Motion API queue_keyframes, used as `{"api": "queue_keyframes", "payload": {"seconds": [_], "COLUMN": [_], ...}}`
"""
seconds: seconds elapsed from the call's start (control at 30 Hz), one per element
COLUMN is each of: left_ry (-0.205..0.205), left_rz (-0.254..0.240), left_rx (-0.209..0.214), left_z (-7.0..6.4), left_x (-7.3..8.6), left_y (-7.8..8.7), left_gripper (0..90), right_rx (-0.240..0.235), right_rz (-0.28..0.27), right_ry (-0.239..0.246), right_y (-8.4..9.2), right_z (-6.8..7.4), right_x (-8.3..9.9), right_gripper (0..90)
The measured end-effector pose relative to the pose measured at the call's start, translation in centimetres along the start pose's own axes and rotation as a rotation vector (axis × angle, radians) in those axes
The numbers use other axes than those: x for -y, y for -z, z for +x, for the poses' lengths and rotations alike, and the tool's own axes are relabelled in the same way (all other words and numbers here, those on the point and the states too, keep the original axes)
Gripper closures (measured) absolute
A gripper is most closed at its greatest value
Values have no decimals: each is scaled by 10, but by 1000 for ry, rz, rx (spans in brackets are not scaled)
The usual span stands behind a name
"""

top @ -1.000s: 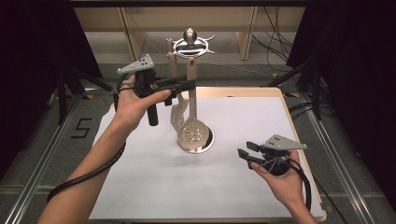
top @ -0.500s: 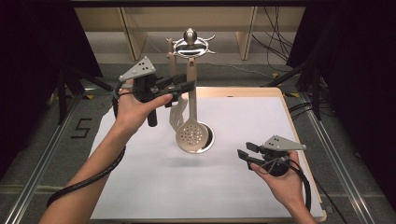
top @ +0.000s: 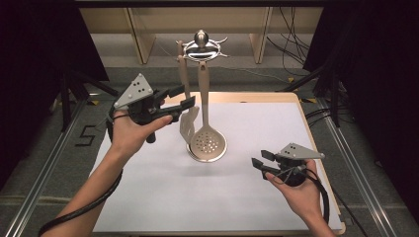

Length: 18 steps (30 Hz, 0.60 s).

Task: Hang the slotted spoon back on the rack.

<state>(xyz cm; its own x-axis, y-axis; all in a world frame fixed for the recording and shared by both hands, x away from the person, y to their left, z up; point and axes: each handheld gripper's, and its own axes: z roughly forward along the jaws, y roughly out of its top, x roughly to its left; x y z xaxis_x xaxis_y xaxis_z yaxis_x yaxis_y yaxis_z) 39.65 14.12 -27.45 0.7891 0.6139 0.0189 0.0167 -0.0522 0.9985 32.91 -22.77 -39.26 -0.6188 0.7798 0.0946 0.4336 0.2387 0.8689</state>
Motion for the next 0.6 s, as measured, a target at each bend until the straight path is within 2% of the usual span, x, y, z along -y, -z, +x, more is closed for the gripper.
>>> {"api": "queue_keyframes", "payload": {"seconds": [0.1, 0.13, 0.23, 0.27, 0.33, 0.4, 0.47, 0.5, 0.6], "left_ry": [-14, -18, -30, -25, -28, -33, -27, -25, -18], "left_rz": [3, 5, 6, 4, 6, 17, 19, 19, 26], "left_rx": [-12, -21, -42, -46, -59, -72, -85, -93, -110], "left_z": [-1, -1, 0, 0, 1, 2, 4, 6, 9], "left_x": [6, 9, 16, 19, 24, 31, 36, 39, 47], "left_y": [6, 8, 15, 17, 20, 25, 29, 30, 36], "left_gripper": [463, 460, 453, 451, 448, 448, 448, 448, 448], "right_rx": [10, 7, 14, 19, 11, 16, 20, 19, 23], "right_rz": [-9, -24, -15, -25, -12, -6, -29, -14, -18], "right_ry": [-9, 24, 22, 31, -5, -7, 12, 1, 17], "right_y": [1, 0, 2, 2, 2, 3, 1, 2, 1], "right_z": [-1, -4, -5, -6, -4, -4, -6, -4, -5], "right_x": [0, 0, 0, 0, 0, 0, 0, 0, 1], "right_gripper": [541, 540, 539, 539, 540, 539, 539, 539, 539]}}
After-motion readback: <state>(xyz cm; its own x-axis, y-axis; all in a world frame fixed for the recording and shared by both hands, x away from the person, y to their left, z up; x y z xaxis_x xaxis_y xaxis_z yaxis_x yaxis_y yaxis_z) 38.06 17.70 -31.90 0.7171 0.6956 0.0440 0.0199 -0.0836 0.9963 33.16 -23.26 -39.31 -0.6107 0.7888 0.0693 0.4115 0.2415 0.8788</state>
